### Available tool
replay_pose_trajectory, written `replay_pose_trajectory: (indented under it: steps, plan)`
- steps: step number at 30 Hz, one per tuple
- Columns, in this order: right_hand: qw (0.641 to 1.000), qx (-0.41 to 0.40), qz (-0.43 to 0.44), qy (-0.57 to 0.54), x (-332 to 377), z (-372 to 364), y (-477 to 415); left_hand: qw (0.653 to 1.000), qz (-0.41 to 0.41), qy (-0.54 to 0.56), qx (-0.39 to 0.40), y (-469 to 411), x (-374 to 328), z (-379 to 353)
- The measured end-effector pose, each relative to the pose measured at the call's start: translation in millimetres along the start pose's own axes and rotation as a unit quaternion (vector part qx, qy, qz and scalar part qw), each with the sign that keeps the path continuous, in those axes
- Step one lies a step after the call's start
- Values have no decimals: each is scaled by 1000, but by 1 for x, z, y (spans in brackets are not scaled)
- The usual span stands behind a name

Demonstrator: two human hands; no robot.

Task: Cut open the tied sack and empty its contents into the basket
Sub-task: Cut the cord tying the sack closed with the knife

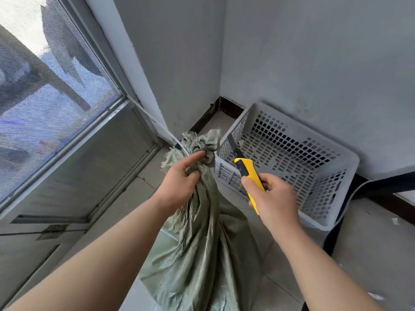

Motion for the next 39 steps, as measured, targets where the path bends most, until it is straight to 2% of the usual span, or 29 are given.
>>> replay_pose_trajectory:
  steps: [13, 16, 19, 22, 24, 28, 30, 33, 37, 39]
  plan:
    - [987, -4, -88, -132, 9, -41, -16, 991, -28, 62, 118, 30, -22, -23]
    - [981, -32, -117, -152, 4, -37, -22, 988, -78, 47, 128, 38, -30, -24]
    - [985, -53, -130, -97, 3, -21, -32, 981, -124, -6, 148, 46, -37, -30]
    - [992, -14, -105, -66, 4, -21, -37, 977, -154, -71, 130, 46, -41, -27]
    - [991, 1, -101, -88, 4, -23, -33, 983, -126, -57, 125, 42, -38, -25]
    - [967, 49, -93, -230, 6, -30, -22, 992, -80, -14, 101, 34, -29, -21]
    - [972, 70, -80, -211, 5, -36, -19, 993, -74, 5, 96, 31, -25, -21]
    - [985, 22, -88, -147, -3, -35, -24, 991, -90, -17, 97, 34, -25, -24]
    - [977, 15, -139, -161, -14, -39, -31, 986, -124, -59, 96, 34, -29, -27]
    - [966, 31, -176, -189, -20, -45, -31, 987, -115, -58, 92, 30, -27, -26]
Point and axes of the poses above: each hand's wrist, its own y-axis away from the middle knuckle, its own z-axis out of the back of the hand, x = y × z, the point moved 8 cm from there along -y, towards the middle knuckle, and after that the axes turned 7 degrees about -y, right-handed, at the moved point
